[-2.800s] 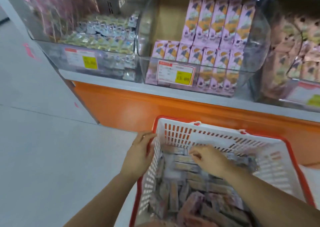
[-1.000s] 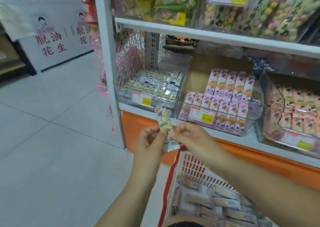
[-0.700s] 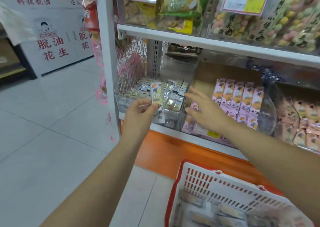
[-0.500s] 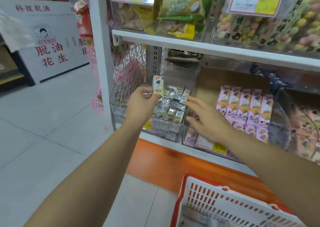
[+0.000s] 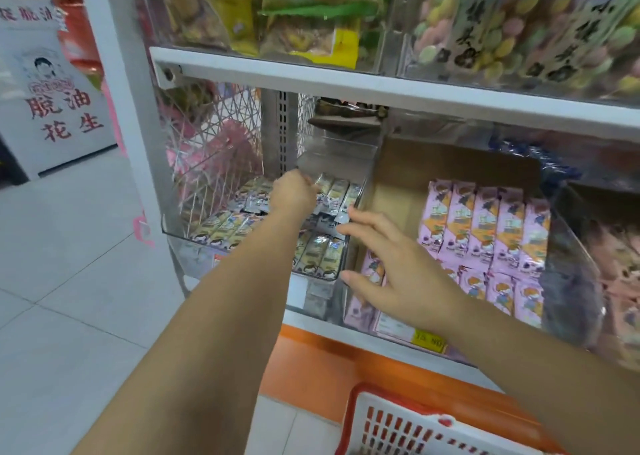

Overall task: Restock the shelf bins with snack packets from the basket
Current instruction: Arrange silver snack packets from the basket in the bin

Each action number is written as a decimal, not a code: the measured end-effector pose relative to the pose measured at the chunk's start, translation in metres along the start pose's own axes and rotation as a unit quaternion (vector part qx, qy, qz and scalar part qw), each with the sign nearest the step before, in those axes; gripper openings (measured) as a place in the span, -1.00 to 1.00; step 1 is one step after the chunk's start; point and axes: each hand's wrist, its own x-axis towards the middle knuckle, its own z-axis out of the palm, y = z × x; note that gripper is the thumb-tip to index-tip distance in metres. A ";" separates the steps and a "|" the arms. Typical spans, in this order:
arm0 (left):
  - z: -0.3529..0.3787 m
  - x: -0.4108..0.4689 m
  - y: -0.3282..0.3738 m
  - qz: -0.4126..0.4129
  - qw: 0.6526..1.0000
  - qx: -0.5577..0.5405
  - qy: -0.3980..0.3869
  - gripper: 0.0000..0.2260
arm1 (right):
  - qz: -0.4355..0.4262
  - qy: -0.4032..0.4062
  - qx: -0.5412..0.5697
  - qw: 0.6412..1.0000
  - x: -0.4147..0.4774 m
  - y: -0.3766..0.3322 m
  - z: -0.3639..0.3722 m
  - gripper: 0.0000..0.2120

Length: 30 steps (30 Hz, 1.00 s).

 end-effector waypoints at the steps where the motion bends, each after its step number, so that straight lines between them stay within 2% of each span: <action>1: 0.001 0.000 -0.002 -0.002 1.000 0.022 -0.010 -0.76 | -0.002 0.001 0.002 1.000 -0.001 0.001 0.000 -0.48; 4: 0.000 0.001 -0.007 -0.001 0.998 0.045 -0.045 -0.74 | -0.006 0.001 -0.002 1.000 -0.001 0.002 0.001 -0.47; 8: -0.007 -0.009 -0.003 0.045 0.991 0.085 -0.095 -0.66 | -0.010 0.003 -0.011 1.000 -0.002 0.003 0.001 -0.45; 10: -0.013 -0.022 -0.001 0.055 0.992 0.070 -0.095 -0.60 | -0.013 0.006 -0.013 1.000 -0.002 0.002 0.001 -0.45; 12: -0.020 -0.041 -0.001 0.073 0.996 0.033 -0.047 -0.61 | -0.013 0.005 -0.011 1.000 -0.004 0.002 -0.001 -0.44; 14: -0.029 -0.073 -0.006 0.129 0.991 -0.013 0.032 -0.65 | -0.002 -0.009 -0.004 1.000 -0.006 0.000 -0.004 -0.43; 17: -0.035 -0.137 -0.022 0.229 0.960 -0.101 0.122 -0.72 | -0.013 0.017 -0.009 1.000 -0.017 -0.006 -0.003 -0.46; 19: -0.030 -0.180 -0.041 0.255 0.947 -0.152 0.123 -0.73 | -0.055 0.091 0.000 0.994 -0.034 -0.016 0.004 -0.57; 21: -0.012 -0.212 -0.067 0.232 0.953 -0.165 0.101 -0.74 | -0.082 0.132 0.030 0.987 -0.063 -0.024 0.018 -0.69; 23: 0.016 -0.236 -0.097 0.193 0.968 -0.148 0.063 -0.78 | -0.074 0.092 0.053 0.992 -0.100 -0.026 0.037 -0.78; 26: 0.061 -0.264 -0.140 0.134 0.986 -0.096 -0.027 -0.76 | 0.020 -0.054 0.057 0.997 -0.151 -0.013 0.064 -0.76; 28: 0.086 -0.277 -0.160 0.104 0.989 -0.057 -0.082 -0.75 | 0.102 -0.149 0.074 0.981 -0.179 0.004 0.080 -0.78; 30: 0.103 -0.286 -0.170 0.067 0.988 -0.069 -0.123 -0.75 | 0.161 -0.211 0.062 0.962 -0.204 0.024 0.095 -0.78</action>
